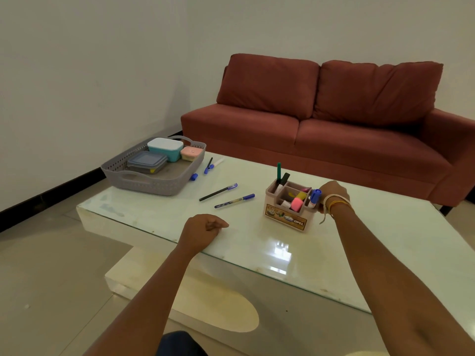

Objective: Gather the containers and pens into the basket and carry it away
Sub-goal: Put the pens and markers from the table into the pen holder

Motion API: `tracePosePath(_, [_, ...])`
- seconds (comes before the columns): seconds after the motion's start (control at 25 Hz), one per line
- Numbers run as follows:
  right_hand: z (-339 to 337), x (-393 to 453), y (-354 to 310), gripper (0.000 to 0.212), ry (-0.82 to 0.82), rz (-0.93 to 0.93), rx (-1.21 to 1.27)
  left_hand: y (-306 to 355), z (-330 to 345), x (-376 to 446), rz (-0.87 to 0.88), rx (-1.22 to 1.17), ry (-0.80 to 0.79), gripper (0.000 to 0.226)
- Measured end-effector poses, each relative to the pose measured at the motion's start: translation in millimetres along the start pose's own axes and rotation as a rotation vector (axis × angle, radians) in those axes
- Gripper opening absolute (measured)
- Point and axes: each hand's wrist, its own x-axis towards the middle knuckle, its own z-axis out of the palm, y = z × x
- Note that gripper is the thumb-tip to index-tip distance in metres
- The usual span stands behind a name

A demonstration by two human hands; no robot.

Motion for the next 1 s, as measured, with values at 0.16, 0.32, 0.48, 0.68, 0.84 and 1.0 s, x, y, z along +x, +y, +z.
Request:
tracePosePath(0.16, [-1.8, 13.5, 1.1, 0.013, -0.082, 0.106, 0.116, -5.9, 9.3, -2.8, 0.060, 0.032, 0.114, 0.027])
tracePosePath(0.32, [-17.2, 1.3, 0.8, 0.032, 0.067, 0.132, 0.149, 1.2, 7.0, 2.8, 0.019, 0.057, 0.142, 0.019])
tracePosePath(0.48, [-10.4, -56.1, -37.7, 0.016, 0.661, -0.368, 0.344, 11.9, 14.3, 9.9, -0.167, 0.031, 0.541, 0.018])
tracePosePath(0.68, [71.3, -112.1, -76.7, 0.007, 0.323, -0.709, 0.418, 19.5, 23.0, 35.5, -0.235, 0.509, 0.175, 0.048])
tracePosePath(0.84, [135.6, -111.5, -58.0, 0.010, -0.027, -0.470, 0.457, 19.8, 34.0, 54.5, -0.240, 0.594, 0.161, 0.029])
tracePosePath(1.0, [142.9, -95.6, -60.6, 0.021, -0.139, -0.197, 0.639, 10.1, 26.5, 48.6, -0.285, 0.080, 0.333, 0.017])
